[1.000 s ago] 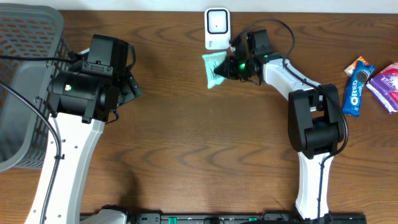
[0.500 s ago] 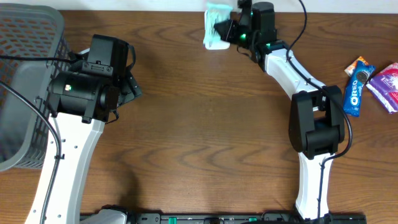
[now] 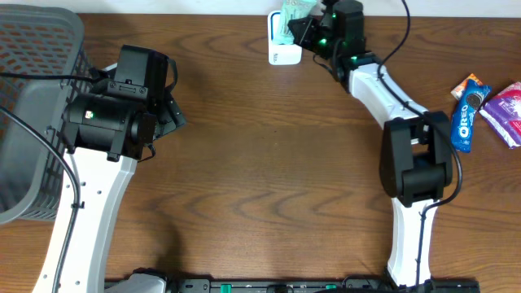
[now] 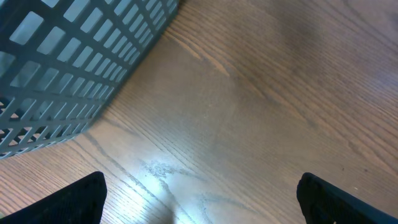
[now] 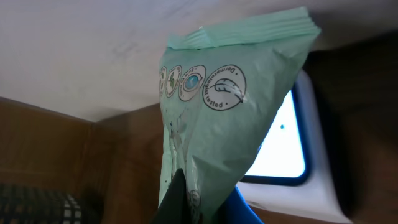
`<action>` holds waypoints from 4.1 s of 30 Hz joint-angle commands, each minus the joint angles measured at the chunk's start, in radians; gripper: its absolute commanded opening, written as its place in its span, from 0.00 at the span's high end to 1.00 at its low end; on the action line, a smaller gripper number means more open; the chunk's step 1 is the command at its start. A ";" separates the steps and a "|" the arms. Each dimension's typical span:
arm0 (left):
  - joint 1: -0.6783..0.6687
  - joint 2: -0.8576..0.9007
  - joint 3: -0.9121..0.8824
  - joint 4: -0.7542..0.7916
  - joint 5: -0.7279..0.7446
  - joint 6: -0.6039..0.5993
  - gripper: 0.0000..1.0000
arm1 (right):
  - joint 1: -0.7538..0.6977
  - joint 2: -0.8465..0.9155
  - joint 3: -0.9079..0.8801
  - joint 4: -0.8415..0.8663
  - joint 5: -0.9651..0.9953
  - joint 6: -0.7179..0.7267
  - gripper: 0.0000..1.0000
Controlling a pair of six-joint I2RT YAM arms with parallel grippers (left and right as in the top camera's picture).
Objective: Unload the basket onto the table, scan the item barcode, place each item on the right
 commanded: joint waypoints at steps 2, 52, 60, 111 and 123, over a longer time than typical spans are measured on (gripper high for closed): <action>0.003 0.004 0.008 -0.004 -0.020 0.010 0.02 | -0.124 -0.028 0.017 -0.068 -0.096 -0.024 0.99; 0.003 0.004 0.008 -0.004 -0.020 0.010 0.02 | -0.729 -0.358 0.011 -1.149 0.385 -0.453 0.16; 0.003 0.004 0.008 -0.004 -0.020 0.010 0.02 | -0.653 -0.601 -0.047 -1.315 0.269 -0.426 0.02; 0.003 0.004 0.008 -0.004 -0.020 0.010 0.02 | -0.164 -1.859 -1.080 -0.981 0.142 -0.531 0.01; 0.003 0.004 0.008 -0.004 -0.020 0.010 0.02 | -0.159 -2.142 -1.462 -0.491 0.143 -0.628 0.01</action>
